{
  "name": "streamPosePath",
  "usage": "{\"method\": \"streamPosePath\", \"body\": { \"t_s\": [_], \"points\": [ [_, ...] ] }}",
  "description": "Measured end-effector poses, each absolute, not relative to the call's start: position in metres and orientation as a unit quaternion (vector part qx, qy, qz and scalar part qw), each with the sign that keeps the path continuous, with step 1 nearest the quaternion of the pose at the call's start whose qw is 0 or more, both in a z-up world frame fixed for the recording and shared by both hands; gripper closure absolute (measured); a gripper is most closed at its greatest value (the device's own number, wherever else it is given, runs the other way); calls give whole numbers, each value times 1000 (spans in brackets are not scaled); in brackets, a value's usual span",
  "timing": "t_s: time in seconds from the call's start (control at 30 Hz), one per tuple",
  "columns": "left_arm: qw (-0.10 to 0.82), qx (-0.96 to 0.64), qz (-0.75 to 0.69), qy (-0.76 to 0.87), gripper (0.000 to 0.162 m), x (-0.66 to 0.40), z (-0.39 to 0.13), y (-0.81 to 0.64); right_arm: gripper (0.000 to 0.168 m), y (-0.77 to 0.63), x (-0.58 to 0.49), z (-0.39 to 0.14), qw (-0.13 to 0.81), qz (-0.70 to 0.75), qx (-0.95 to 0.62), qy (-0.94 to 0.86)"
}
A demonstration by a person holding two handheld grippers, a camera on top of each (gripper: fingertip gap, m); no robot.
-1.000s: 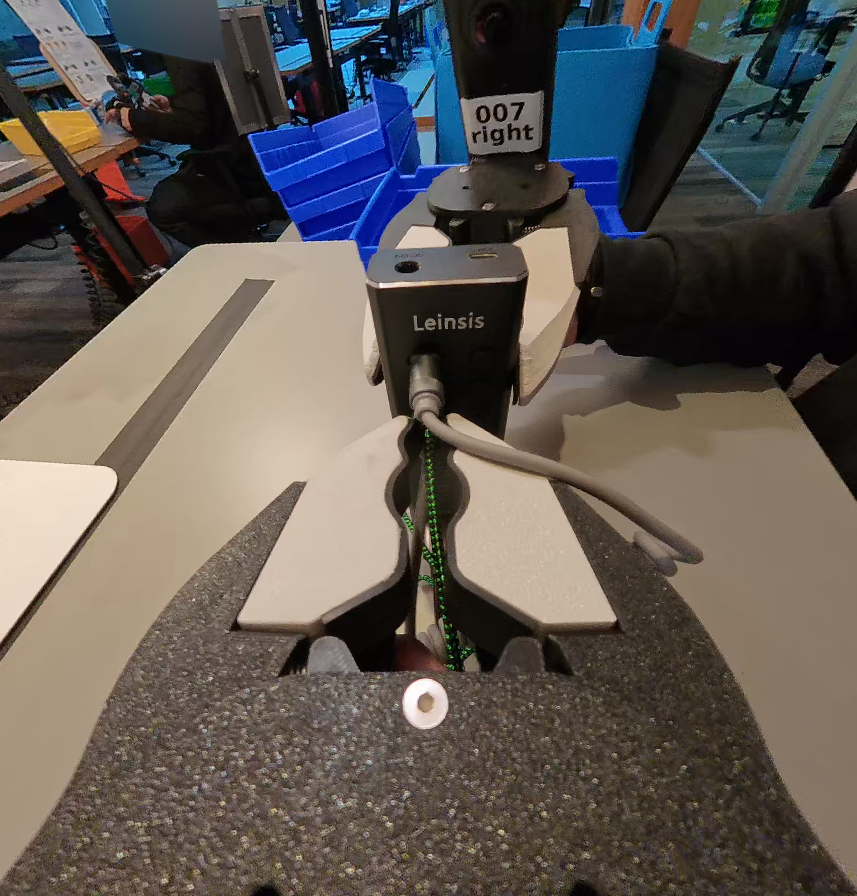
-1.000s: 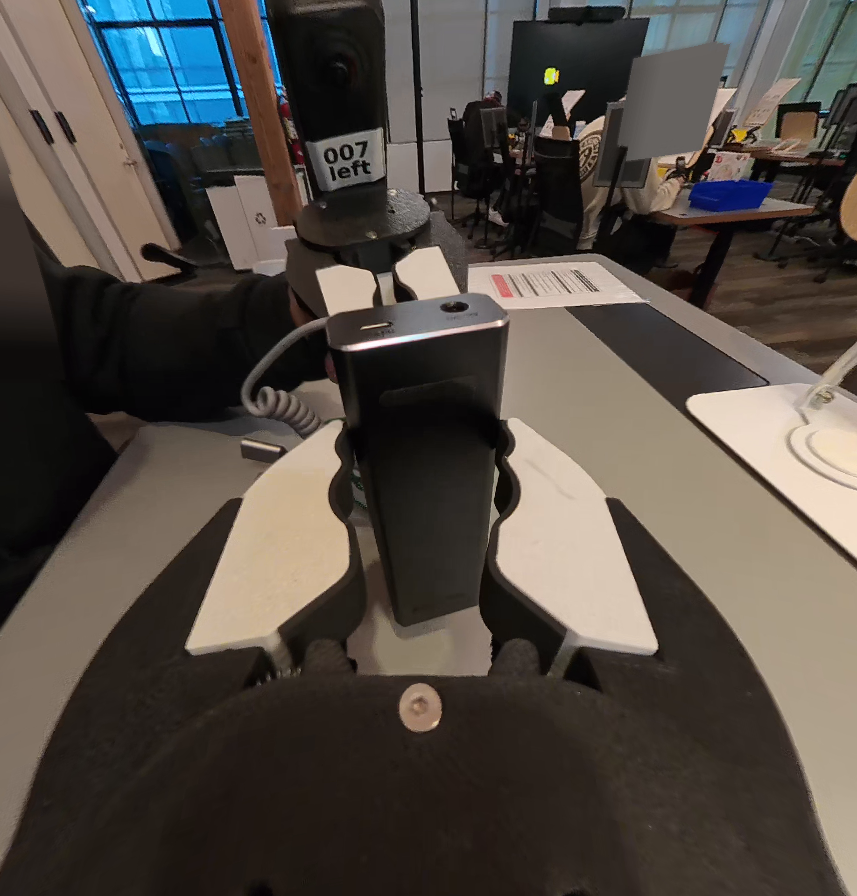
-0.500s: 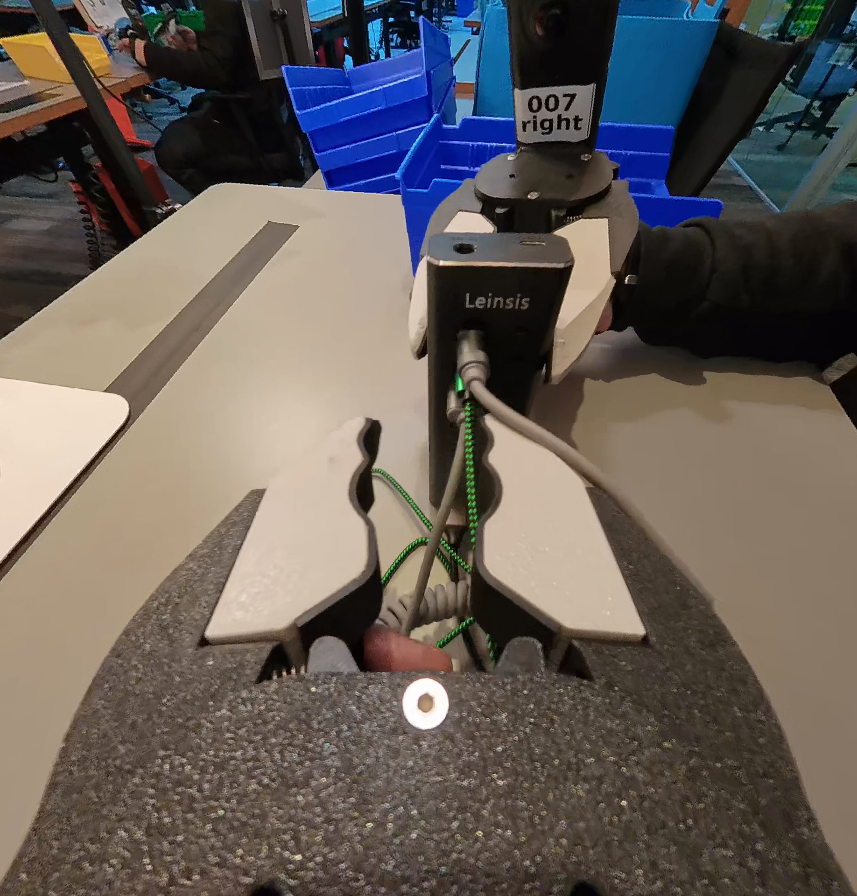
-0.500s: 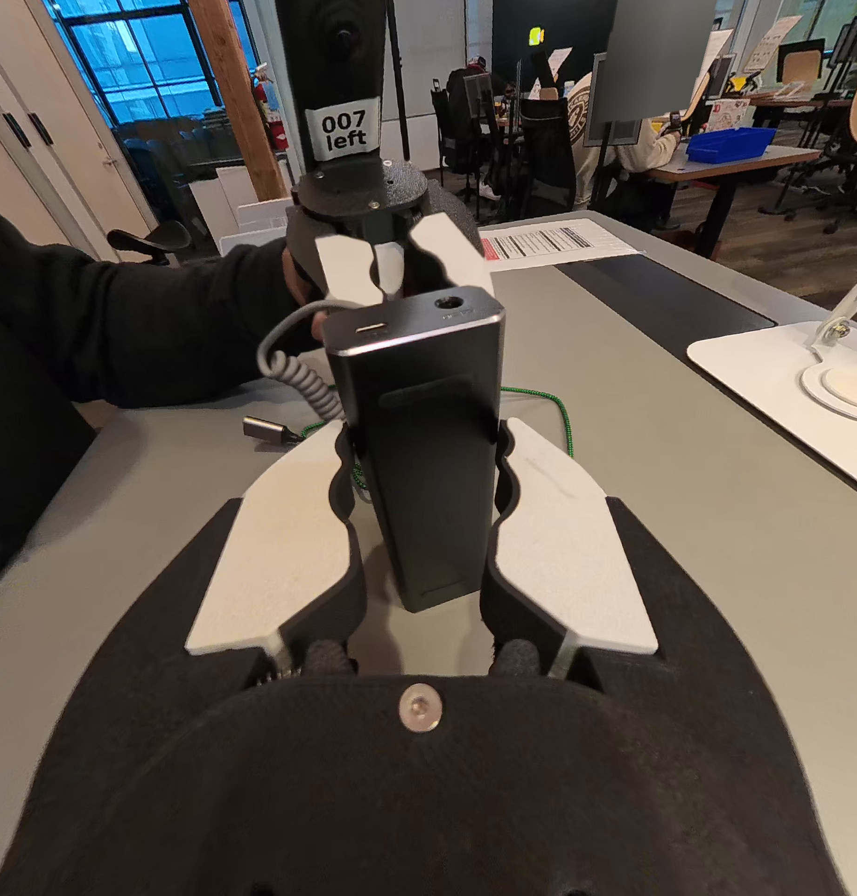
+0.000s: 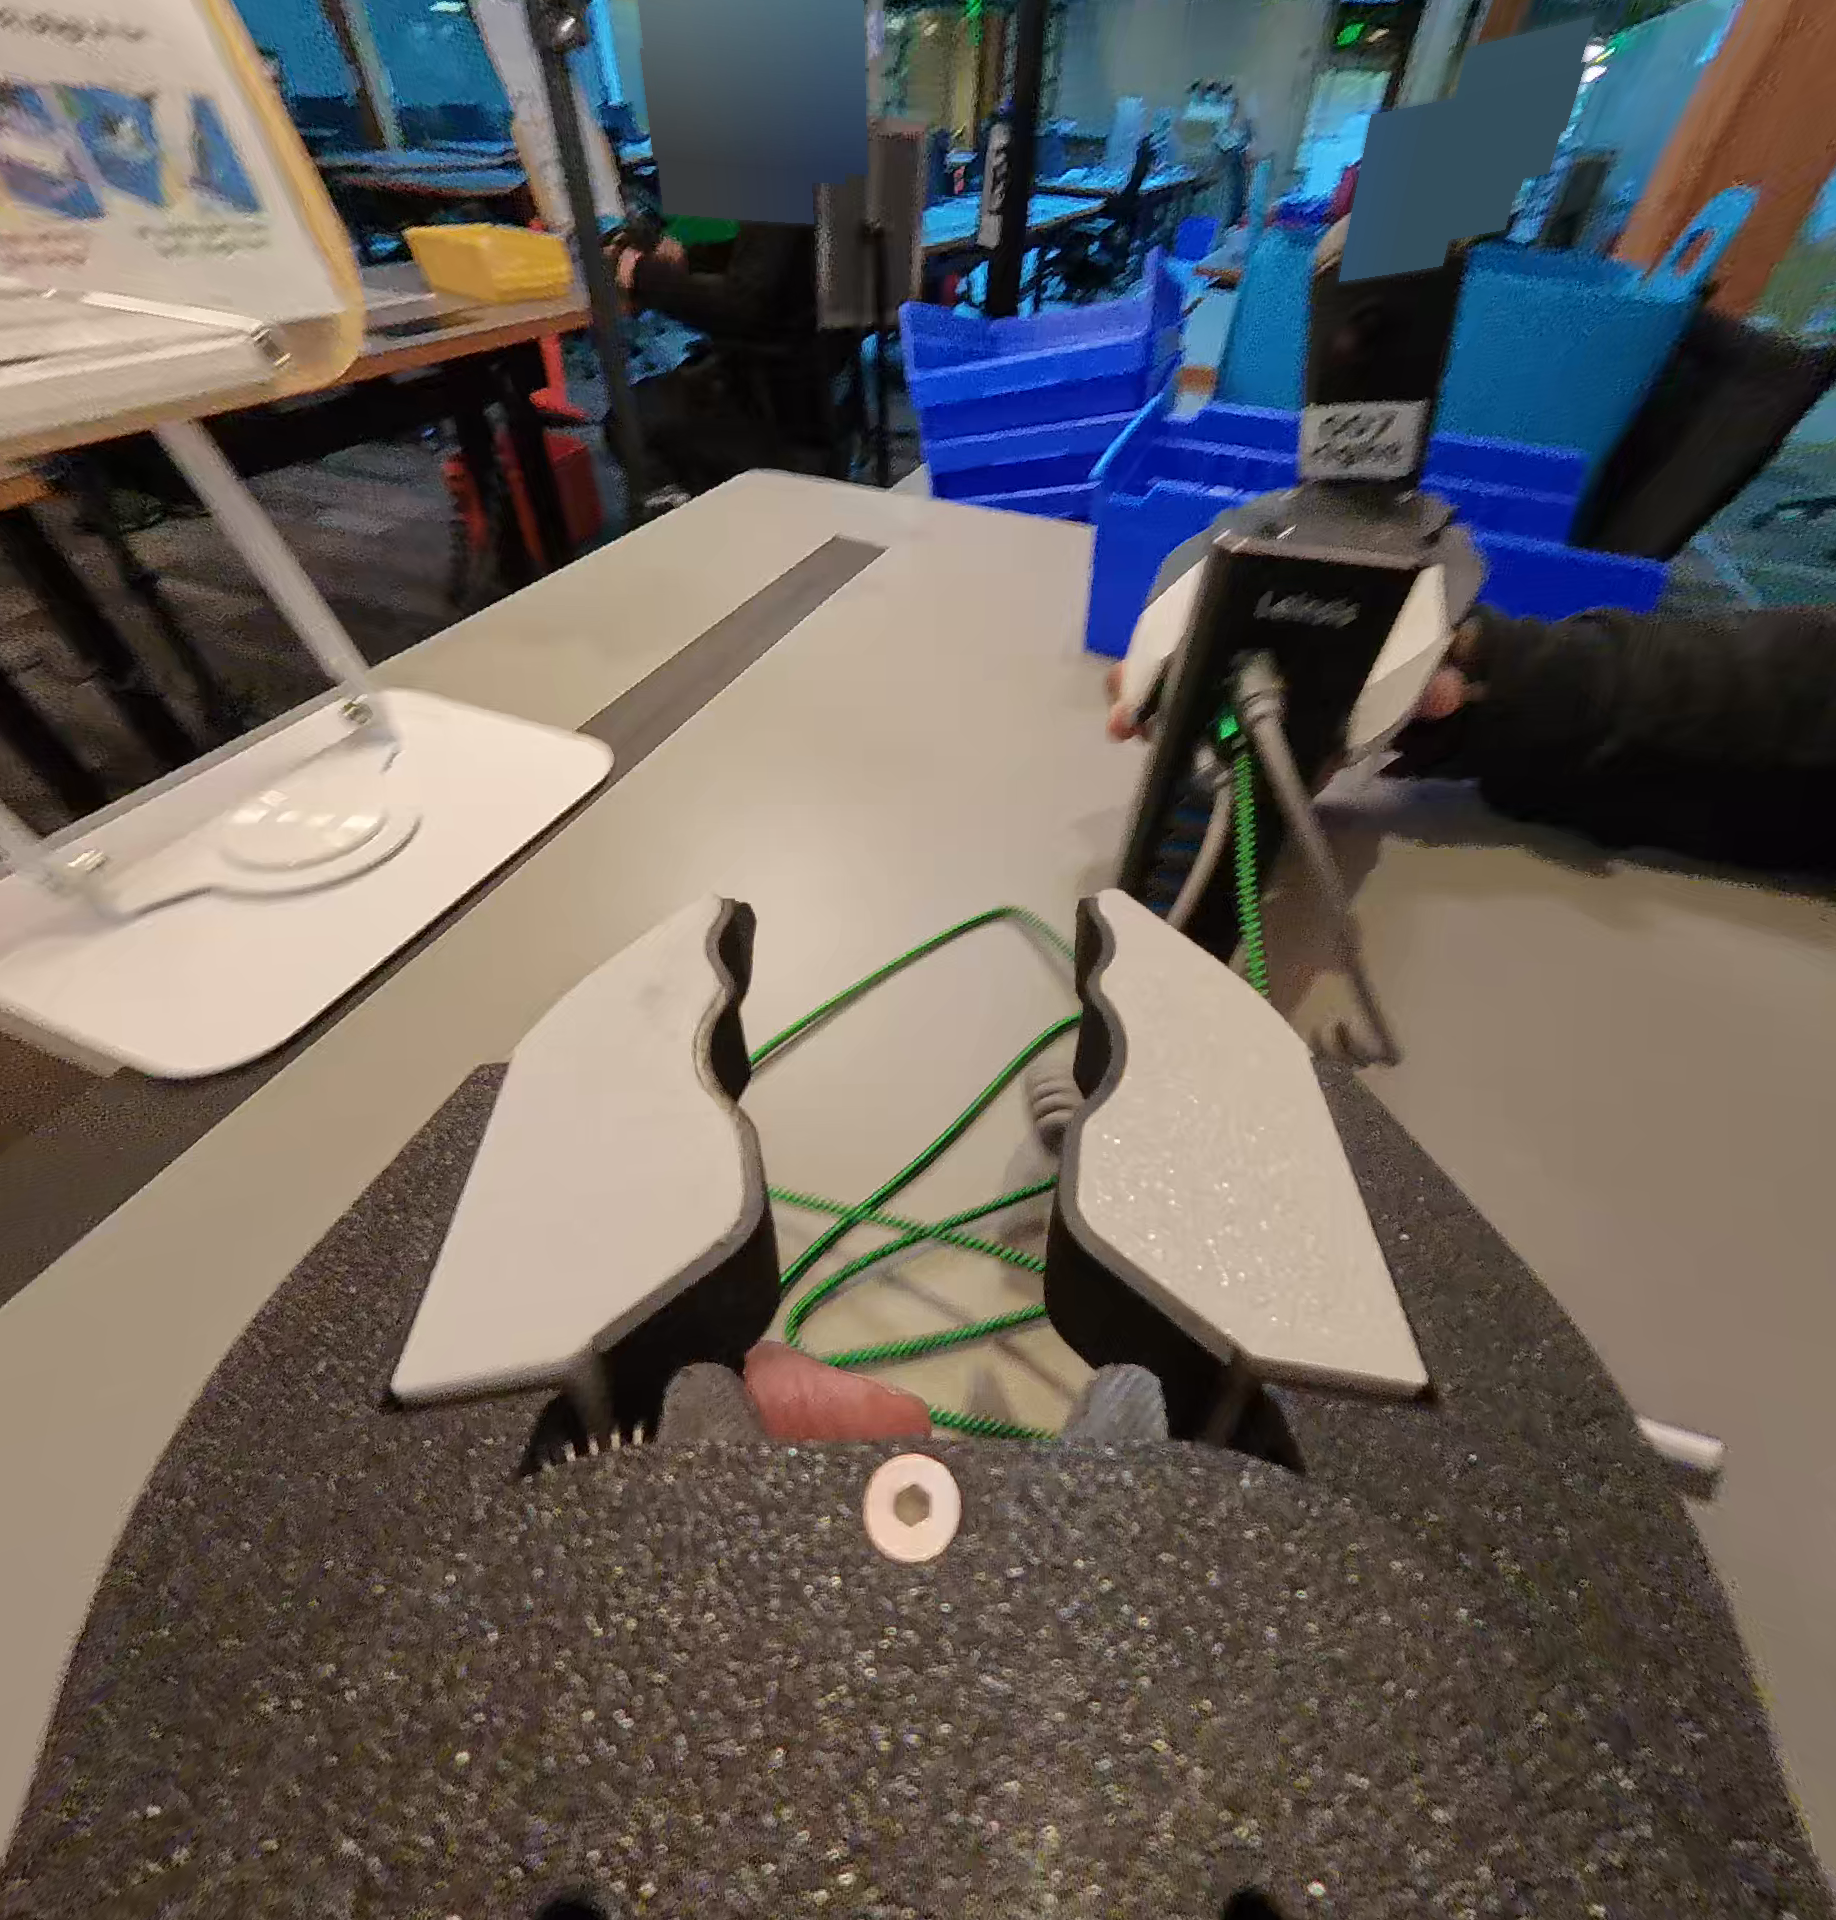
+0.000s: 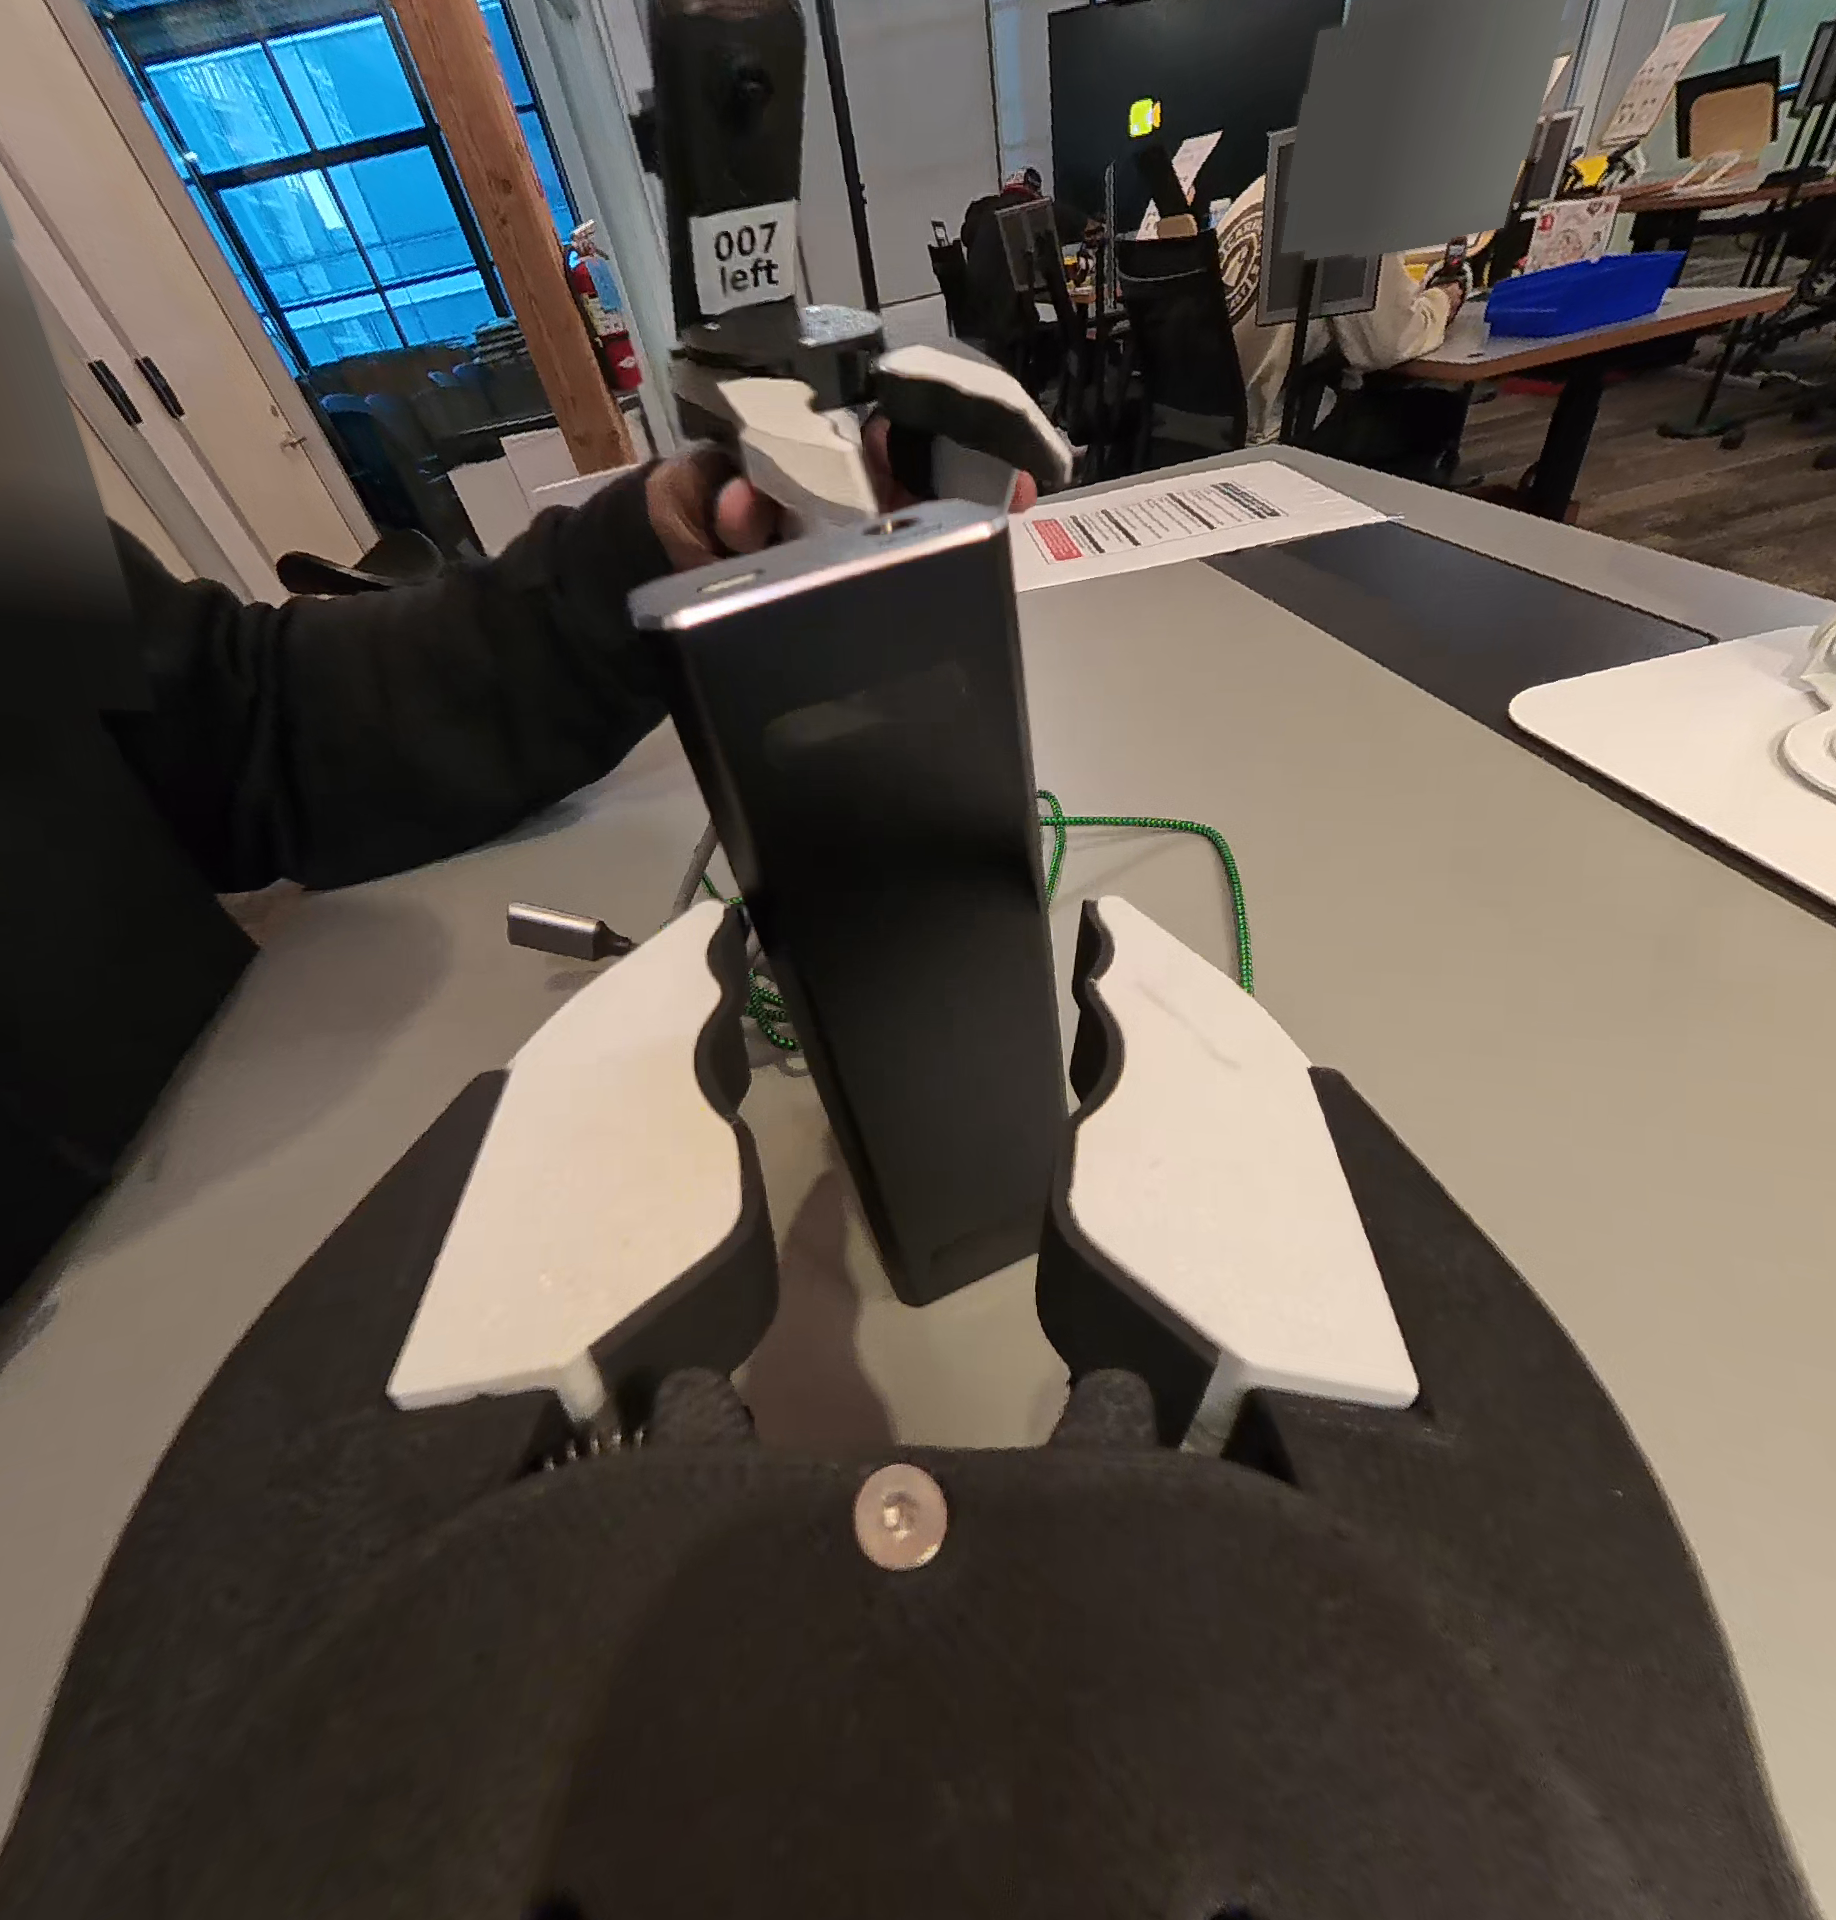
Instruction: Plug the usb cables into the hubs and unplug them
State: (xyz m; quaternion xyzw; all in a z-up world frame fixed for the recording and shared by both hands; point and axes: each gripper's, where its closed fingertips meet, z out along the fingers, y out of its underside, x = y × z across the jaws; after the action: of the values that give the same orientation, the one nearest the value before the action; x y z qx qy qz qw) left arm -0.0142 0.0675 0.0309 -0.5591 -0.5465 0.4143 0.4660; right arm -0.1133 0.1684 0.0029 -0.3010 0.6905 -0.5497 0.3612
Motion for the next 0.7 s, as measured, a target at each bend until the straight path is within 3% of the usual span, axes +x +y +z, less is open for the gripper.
{"method": "streamPosePath", "body": {
  "t_s": [0.2, 0.33, 0.47, 0.7],
  "points": [
    [388, -543, 396, -631, 102, 28, -18, 20, 105, 168, -112, -5, 369, -538, -299, 696],
    [488, -492, 322, -645, 108, 7, -26, 45, 101, 159, -101, -7, 376, -531, -291, 701],
    [428, -591, 281, -623, 107, -22, -49, 94, 99, 163, -83, -28, 338, -491, -342, 727],
    [404, -550, 340, -647, 104, 11, -19, 55, 99, 166, -91, -21, 337, -509, -335, 718]
  ]
}}
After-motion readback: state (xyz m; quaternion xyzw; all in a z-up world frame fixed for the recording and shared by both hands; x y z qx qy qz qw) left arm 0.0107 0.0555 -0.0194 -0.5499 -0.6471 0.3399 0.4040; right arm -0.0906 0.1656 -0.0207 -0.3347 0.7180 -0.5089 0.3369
